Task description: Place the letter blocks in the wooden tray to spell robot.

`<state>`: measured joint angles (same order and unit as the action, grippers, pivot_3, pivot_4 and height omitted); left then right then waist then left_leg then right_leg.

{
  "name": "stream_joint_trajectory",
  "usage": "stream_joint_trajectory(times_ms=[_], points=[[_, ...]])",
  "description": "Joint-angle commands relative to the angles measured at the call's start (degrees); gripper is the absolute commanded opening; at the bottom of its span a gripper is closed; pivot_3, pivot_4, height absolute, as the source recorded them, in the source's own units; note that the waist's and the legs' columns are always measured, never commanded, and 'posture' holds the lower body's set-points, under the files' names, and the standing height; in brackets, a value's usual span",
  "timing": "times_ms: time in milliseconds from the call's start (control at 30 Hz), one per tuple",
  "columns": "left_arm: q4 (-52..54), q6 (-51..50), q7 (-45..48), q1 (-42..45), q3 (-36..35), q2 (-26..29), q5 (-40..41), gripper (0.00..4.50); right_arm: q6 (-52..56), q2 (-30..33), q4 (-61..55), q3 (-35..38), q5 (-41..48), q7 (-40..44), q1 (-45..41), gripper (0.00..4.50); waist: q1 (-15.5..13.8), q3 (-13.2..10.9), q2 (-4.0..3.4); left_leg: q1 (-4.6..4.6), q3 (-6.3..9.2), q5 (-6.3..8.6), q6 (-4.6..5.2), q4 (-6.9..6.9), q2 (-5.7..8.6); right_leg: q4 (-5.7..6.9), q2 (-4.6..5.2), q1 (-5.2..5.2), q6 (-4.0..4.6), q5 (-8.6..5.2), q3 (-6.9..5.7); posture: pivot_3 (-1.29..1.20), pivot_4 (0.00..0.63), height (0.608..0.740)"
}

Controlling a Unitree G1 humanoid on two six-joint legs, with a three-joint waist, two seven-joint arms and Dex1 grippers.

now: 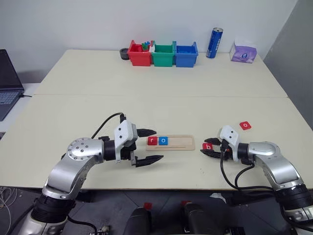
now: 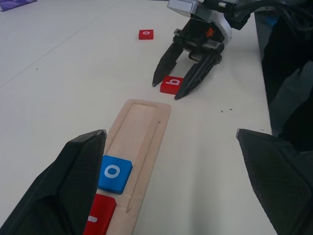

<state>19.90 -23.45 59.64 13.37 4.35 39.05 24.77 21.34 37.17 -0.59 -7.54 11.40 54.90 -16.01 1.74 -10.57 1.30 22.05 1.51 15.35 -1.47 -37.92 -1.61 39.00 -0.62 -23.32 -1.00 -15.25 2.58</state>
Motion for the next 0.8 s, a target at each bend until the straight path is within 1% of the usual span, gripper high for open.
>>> stream_joint_trajectory(times_ms=[33,67,100,233,300,400,533,800], points=[[0.3,1.2,0.7,0.2,-0.6,0.3,0.4,4.5,-1.1,0.1,1.3,1.5,0.2,-0.3,-0.2,3.93,0.0,0.0,0.0,0.0,0.0,0.0,0.0,0.0,0.0,0.0,0.0,0.0,0.0,0.0,0.0,0.0,0.15,0.74],[0.2,1.2,0.7,0.1,-0.6,0.4,0.3,4.5,-1.3,0.4,1.6,2.0,0.8,0.3,-0.6,4.24,0.0,0.0,0.0,-0.01,0.0,0.0,0.0,-0.01,0.0,0.0,0.0,0.01,0.0,0.0,-0.01,0.0,0.15,0.74],[0.2,1.3,0.7,0.0,-0.6,0.4,0.3,4.5,-1.3,0.9,1.4,2.4,1.7,1.4,-0.8,4.45,0.0,0.0,0.0,-0.02,0.0,0.0,0.0,-0.01,0.0,0.01,0.0,0.01,0.01,0.01,0.0,0.0,0.15,0.74],[0.0,1.4,1.1,-0.1,-0.8,0.4,0.3,4.5,-4.3,3.8,1.5,2.7,3.4,7.5,-0.8,4.45,0.0,0.0,-0.01,0.0,0.0,0.0,0.0,-0.01,0.0,-0.01,0.0,0.01,0.01,0.01,-0.01,0.0,0.15,0.74],[-0.1,1.4,1.3,0.0,-0.7,0.4,0.3,4.5,-6.5,4.8,3.0,2.3,3.3,9.9,-1.3,4.45,0.0,0.0,-0.01,0.0,0.0,0.0,0.0,0.0,0.0,-0.03,0.0,0.01,0.01,0.01,-0.01,0.0,0.15,0.74],[-0.4,1.5,1.4,0.4,-0.8,0.3,0.3,4.5,-12.8,5.4,7.6,0.7,1.1,12.8,-3.3,4.45,0.0,0.0,-0.01,-0.01,-0.01,0.0,0.01,0.0,0.01,-0.03,-0.01,0.01,0.01,0.01,-0.02,0.0,0.15,0.74],[-0.4,1.7,1.6,0.0,-1.0,0.7,0.2,4.5,-18.5,4.2,14.8,-0.6,-1.2,14.4,-7.4,4.45,0.2,0.0,-0.01,-0.04,-0.04,0.0,0.01,0.0,0.0,-0.01,-0.08,0.01,0.04,0.02,0.01,0.0,0.15,0.74],[1.1,1.3,1.0,-1.2,-1.5,1.2,0.6,4.5,-20.3,1.9,20.0,-2.8,-2.4,17.0,-10.1,4.45,0.0,0.0,-0.02,-0.03,-0.01,0.0,0.0,0.01,-0.04,-0.01,-0.08,0.01,0.19,0.11,0.0,0.0,0.15,0.74]])
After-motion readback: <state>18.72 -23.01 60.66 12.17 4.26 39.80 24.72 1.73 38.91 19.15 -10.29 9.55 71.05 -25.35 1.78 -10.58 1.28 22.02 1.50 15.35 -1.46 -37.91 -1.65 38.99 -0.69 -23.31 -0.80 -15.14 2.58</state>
